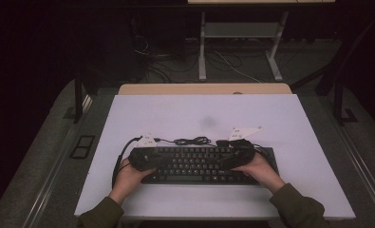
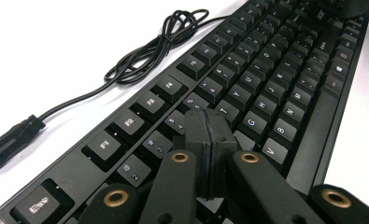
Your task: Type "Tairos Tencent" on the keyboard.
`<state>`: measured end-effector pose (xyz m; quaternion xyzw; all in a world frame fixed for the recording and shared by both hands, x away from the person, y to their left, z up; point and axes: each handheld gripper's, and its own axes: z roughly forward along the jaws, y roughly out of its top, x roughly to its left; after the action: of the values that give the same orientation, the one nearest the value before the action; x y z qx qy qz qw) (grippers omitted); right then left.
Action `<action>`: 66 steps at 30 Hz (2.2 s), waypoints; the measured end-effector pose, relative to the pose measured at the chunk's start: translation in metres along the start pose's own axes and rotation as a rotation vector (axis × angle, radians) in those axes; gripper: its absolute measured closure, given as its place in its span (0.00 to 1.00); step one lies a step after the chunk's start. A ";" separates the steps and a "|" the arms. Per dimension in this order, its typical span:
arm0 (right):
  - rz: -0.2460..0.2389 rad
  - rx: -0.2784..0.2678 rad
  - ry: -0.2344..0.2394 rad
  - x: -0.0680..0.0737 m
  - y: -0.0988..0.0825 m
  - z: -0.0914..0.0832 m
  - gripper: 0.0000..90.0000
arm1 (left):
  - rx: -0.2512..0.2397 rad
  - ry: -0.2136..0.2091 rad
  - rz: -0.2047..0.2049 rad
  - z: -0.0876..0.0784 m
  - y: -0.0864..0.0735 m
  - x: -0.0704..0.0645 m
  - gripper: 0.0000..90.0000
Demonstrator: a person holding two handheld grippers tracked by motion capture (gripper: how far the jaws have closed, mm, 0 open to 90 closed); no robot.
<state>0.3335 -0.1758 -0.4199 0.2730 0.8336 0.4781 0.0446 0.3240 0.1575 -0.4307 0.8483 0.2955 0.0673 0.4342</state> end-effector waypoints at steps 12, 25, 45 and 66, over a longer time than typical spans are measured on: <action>-0.009 0.000 0.032 0.002 0.011 0.004 0.28 | -0.025 0.016 -0.002 -0.004 0.002 -0.001 0.69; -0.019 0.002 0.102 0.008 0.013 0.010 0.75 | -0.019 0.051 -0.003 -0.002 0.001 -0.003 0.34; -0.061 0.061 0.165 0.026 0.011 0.024 0.99 | -0.020 0.062 0.003 -0.002 0.001 -0.002 0.26; -0.096 0.124 0.177 0.039 0.008 0.050 0.99 | -0.019 0.063 0.011 -0.002 0.001 -0.003 0.26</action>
<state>0.3202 -0.1150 -0.4329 0.1919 0.8744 0.4451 -0.0234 0.3217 0.1568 -0.4278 0.8431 0.3039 0.0991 0.4325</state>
